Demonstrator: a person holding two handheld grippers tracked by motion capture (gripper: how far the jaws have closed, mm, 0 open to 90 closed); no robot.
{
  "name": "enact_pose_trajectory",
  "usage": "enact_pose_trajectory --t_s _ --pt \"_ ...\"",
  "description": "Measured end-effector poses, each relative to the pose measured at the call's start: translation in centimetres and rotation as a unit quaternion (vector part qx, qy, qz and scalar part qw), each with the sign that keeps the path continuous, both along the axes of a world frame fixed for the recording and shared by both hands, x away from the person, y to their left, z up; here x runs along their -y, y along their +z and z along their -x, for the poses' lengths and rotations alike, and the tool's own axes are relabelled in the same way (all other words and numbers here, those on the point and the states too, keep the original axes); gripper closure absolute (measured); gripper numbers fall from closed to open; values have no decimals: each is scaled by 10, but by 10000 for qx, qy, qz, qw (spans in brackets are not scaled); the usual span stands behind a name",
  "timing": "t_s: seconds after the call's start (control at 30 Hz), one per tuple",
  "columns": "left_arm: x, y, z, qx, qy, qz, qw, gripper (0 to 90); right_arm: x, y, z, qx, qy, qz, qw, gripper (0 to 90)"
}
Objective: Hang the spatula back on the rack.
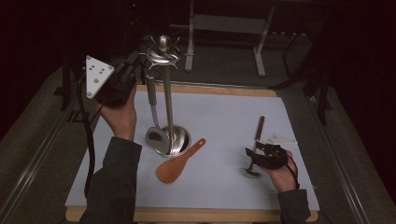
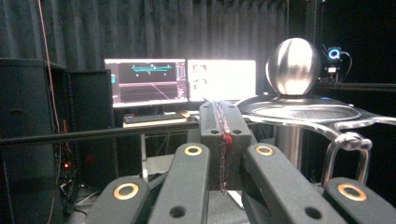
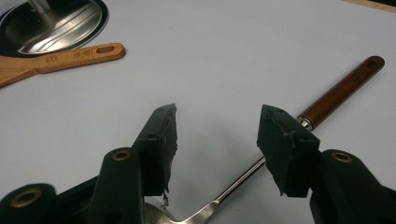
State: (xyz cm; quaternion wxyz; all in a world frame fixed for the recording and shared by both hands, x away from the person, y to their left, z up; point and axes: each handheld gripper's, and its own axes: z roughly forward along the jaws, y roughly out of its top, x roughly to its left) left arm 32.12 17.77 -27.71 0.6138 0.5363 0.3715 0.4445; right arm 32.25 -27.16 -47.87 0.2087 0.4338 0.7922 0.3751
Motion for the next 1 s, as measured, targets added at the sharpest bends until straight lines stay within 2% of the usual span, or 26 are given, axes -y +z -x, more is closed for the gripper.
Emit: enact_pose_trajectory --t_s 0.17,0.33,0.5,0.73,1.0 --pt "-2 1 -4 -37 10 21 10000 899 0 0 0 8 0 4 10000 472" --pt "-3 2 -6 -74 32 -47 10000 899 0 0 0 13 -20 48 10000 472" --pt "-5 2 -5 -131 -21 -49 9999 899 0 0 0 16 -25 53 10000 472" --pt "-9 -1 -2 -161 -19 -160 9997 898 3 -1 0 -1 -56 50 10000 472" --pt "-20 -4 2 -373 -125 -290 9988 891 2 -1 0 -12 -62 78 10000 472"
